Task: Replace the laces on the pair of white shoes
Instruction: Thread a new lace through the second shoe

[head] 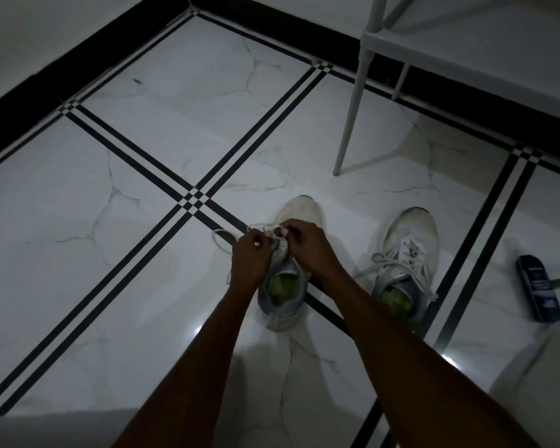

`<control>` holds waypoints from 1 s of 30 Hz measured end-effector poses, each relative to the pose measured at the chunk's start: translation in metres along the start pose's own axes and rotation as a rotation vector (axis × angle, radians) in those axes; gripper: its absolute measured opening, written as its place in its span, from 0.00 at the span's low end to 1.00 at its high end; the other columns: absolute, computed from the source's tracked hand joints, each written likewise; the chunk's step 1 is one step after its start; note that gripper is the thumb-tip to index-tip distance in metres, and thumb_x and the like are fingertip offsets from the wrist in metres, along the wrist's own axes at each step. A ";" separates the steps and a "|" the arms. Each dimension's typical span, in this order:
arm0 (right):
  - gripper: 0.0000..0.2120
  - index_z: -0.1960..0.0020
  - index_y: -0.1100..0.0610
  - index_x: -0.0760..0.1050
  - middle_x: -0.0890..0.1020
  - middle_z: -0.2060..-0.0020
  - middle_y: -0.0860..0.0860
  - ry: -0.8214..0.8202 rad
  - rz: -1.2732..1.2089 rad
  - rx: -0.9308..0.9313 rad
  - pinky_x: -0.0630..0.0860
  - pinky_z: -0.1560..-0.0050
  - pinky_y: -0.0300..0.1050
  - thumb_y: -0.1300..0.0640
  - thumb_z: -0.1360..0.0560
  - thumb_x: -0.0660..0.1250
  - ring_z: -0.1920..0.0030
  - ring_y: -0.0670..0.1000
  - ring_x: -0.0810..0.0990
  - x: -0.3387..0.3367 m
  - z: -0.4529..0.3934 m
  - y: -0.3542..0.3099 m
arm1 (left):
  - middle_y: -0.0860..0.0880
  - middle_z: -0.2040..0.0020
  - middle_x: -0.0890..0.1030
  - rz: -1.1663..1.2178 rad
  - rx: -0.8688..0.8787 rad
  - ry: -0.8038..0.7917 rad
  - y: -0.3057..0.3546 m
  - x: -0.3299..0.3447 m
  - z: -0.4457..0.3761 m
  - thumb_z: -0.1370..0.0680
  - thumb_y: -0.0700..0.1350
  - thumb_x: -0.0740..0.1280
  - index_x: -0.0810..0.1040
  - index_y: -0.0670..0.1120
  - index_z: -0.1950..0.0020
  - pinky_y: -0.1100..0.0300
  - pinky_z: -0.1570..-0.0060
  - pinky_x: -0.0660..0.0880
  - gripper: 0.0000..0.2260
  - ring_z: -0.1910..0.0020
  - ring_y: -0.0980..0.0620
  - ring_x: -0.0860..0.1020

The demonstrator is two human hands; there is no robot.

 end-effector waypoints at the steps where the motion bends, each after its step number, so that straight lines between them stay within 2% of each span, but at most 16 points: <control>1: 0.11 0.48 0.58 0.82 0.85 0.53 0.51 -0.007 -0.006 0.002 0.76 0.49 0.35 0.58 0.18 0.62 0.52 0.48 0.82 -0.001 -0.001 0.001 | 0.45 0.52 0.84 -0.001 0.000 -0.031 -0.001 0.000 0.000 0.16 0.49 0.64 0.82 0.41 0.50 0.50 0.50 0.79 0.13 0.54 0.47 0.82; 4: 0.11 0.48 0.59 0.83 0.85 0.53 0.51 -0.036 0.029 -0.017 0.71 0.53 0.24 0.59 0.18 0.62 0.53 0.47 0.81 -0.001 -0.006 -0.002 | 0.47 0.54 0.85 0.016 0.010 -0.077 -0.002 -0.009 0.000 0.17 0.52 0.65 0.82 0.43 0.51 0.49 0.52 0.81 0.14 0.57 0.48 0.83; 8: 0.10 0.48 0.57 0.83 0.85 0.53 0.51 -0.108 0.105 -0.007 0.71 0.55 0.28 0.58 0.19 0.63 0.52 0.49 0.82 -0.002 -0.012 -0.003 | 0.46 0.57 0.84 0.051 0.045 -0.124 0.007 -0.024 -0.004 0.16 0.53 0.62 0.81 0.42 0.54 0.55 0.54 0.76 0.17 0.56 0.49 0.82; 11: 0.11 0.41 0.58 0.82 0.84 0.45 0.54 -0.113 0.150 0.000 0.68 0.51 0.22 0.61 0.19 0.63 0.45 0.51 0.81 -0.004 -0.015 -0.004 | 0.49 0.59 0.83 0.023 0.047 -0.192 0.005 -0.029 -0.006 0.16 0.56 0.61 0.81 0.44 0.54 0.56 0.55 0.73 0.19 0.58 0.52 0.80; 13: 0.18 0.32 0.56 0.76 0.79 0.41 0.57 -0.135 0.202 -0.020 0.68 0.45 0.27 0.61 0.21 0.67 0.44 0.52 0.78 -0.004 -0.018 -0.013 | 0.50 0.61 0.83 -0.022 0.064 -0.186 0.004 -0.035 -0.006 0.18 0.61 0.59 0.81 0.46 0.54 0.53 0.54 0.74 0.21 0.58 0.52 0.81; 15: 0.25 0.27 0.51 0.71 0.73 0.44 0.55 -0.152 0.281 -0.055 0.69 0.45 0.34 0.57 0.22 0.70 0.47 0.49 0.73 0.000 -0.019 -0.029 | 0.50 0.63 0.82 -0.072 0.102 -0.155 0.011 -0.043 -0.009 0.19 0.62 0.60 0.80 0.46 0.56 0.54 0.57 0.74 0.21 0.61 0.54 0.81; 17: 0.22 0.29 0.52 0.74 0.71 0.48 0.52 -0.132 0.322 -0.133 0.70 0.47 0.37 0.56 0.22 0.70 0.50 0.47 0.72 0.004 -0.019 -0.051 | 0.52 0.65 0.81 -0.098 0.146 -0.143 0.022 -0.047 -0.014 0.17 0.59 0.62 0.80 0.47 0.57 0.58 0.61 0.72 0.19 0.64 0.56 0.80; 19: 0.12 0.39 0.56 0.81 0.78 0.51 0.54 -0.146 0.324 -0.183 0.75 0.50 0.42 0.58 0.22 0.69 0.53 0.50 0.77 0.007 -0.023 -0.067 | 0.55 0.65 0.81 -0.108 0.164 -0.154 0.031 -0.048 -0.018 0.17 0.59 0.62 0.80 0.50 0.58 0.60 0.63 0.69 0.17 0.66 0.60 0.78; 21: 0.07 0.47 0.59 0.84 0.84 0.53 0.54 -0.173 0.288 -0.171 0.78 0.50 0.46 0.60 0.22 0.68 0.55 0.52 0.82 0.008 -0.029 -0.070 | 0.54 0.65 0.82 -0.095 0.169 -0.167 0.034 -0.050 -0.021 0.17 0.58 0.61 0.81 0.49 0.57 0.60 0.64 0.67 0.17 0.68 0.62 0.76; 24: 0.08 0.53 0.58 0.85 0.85 0.60 0.51 0.014 0.219 -0.114 0.81 0.52 0.50 0.63 0.22 0.66 0.61 0.50 0.82 -0.013 -0.039 -0.059 | 0.54 0.67 0.79 -0.064 0.127 -0.145 0.030 -0.063 -0.022 0.16 0.55 0.62 0.82 0.44 0.55 0.62 0.66 0.67 0.18 0.71 0.64 0.75; 26: 0.08 0.53 0.58 0.84 0.84 0.62 0.53 0.107 0.167 -0.063 0.82 0.56 0.51 0.63 0.22 0.66 0.63 0.52 0.83 -0.026 -0.041 -0.049 | 0.57 0.65 0.80 -0.055 0.130 -0.097 0.028 -0.075 -0.024 0.16 0.53 0.62 0.81 0.45 0.55 0.65 0.64 0.68 0.16 0.66 0.64 0.78; 28: 0.07 0.49 0.58 0.84 0.85 0.60 0.55 0.064 0.163 -0.057 0.82 0.55 0.48 0.62 0.22 0.67 0.62 0.52 0.84 -0.020 -0.042 -0.048 | 0.57 0.62 0.82 -0.082 0.174 -0.060 0.030 -0.080 -0.027 0.16 0.53 0.62 0.80 0.48 0.56 0.68 0.64 0.70 0.15 0.62 0.59 0.81; 30: 0.09 0.43 0.57 0.83 0.85 0.59 0.56 0.000 0.190 -0.052 0.79 0.56 0.40 0.59 0.23 0.70 0.62 0.50 0.82 -0.009 -0.039 -0.051 | 0.55 0.62 0.83 -0.115 0.207 -0.035 0.032 -0.079 -0.029 0.17 0.54 0.64 0.81 0.49 0.56 0.71 0.67 0.70 0.13 0.63 0.59 0.81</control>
Point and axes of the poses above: each hand's wrist, its own z-axis away from the middle knuckle, its own x-axis out of the palm, y = z × x, the point moved 9 cm from there along -z, towards the middle knuckle
